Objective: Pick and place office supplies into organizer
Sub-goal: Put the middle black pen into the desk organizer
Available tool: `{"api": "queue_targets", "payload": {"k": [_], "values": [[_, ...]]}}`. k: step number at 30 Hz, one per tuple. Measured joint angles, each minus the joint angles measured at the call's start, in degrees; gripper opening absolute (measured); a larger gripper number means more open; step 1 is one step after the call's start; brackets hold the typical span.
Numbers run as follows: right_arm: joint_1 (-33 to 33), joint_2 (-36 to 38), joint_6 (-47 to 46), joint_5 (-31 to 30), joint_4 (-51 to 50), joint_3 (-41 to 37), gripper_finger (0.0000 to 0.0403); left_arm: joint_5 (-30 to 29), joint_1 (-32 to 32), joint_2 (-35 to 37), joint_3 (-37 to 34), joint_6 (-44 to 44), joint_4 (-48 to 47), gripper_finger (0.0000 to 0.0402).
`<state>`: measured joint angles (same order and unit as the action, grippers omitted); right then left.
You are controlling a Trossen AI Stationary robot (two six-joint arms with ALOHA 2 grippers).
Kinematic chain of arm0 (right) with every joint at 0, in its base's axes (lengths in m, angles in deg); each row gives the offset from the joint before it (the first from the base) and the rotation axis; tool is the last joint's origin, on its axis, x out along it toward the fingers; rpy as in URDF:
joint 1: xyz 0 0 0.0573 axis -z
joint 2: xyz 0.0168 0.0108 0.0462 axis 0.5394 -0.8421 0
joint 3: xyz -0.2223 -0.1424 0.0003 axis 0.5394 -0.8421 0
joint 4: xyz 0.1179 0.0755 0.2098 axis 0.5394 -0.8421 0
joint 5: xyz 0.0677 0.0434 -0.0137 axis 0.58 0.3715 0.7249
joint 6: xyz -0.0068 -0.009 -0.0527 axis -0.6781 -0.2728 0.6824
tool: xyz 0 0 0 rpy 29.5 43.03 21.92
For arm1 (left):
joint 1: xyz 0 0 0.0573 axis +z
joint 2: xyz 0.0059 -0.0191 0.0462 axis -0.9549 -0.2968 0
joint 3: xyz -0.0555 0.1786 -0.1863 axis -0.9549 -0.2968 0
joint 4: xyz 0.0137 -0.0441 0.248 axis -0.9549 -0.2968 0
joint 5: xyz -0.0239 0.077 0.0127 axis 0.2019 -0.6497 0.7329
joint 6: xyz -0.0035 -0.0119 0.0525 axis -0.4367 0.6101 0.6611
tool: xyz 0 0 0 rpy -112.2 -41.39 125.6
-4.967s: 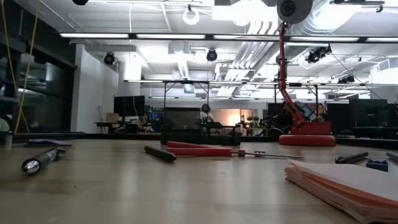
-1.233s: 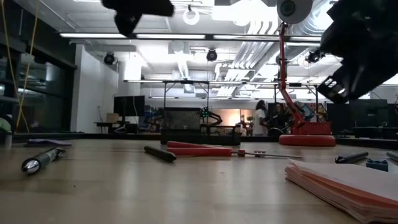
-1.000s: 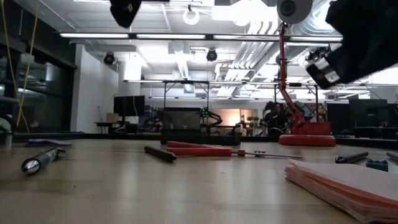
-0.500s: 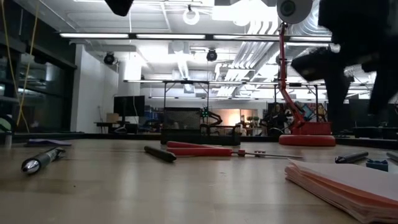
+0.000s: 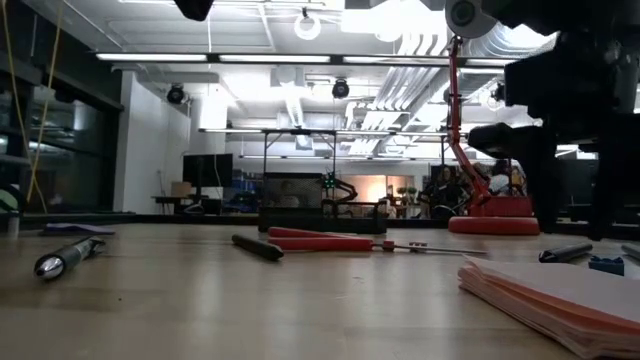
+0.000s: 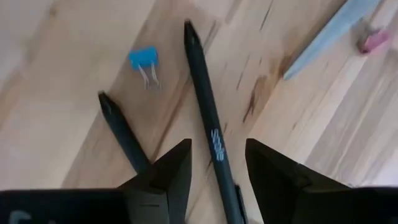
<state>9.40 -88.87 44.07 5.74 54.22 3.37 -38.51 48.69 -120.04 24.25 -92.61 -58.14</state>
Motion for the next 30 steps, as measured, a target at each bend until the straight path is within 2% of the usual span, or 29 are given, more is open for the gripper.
{"api": "queue_targets", "payload": {"k": [18, 30], "values": [[0.37, -2.23, -0.7, -3.43, -4.07, -0.04, 0.014, -0.02, 0.01, -0.06, 0.0, -0.62, -0.04, 0.0024], [0.39, -2.23, -0.77, -4.95, -6.48, -0.07, 0.014, -0.13, 0.01, -2.6, 0.0, -1.46, 0.34, 0.0024]]}}
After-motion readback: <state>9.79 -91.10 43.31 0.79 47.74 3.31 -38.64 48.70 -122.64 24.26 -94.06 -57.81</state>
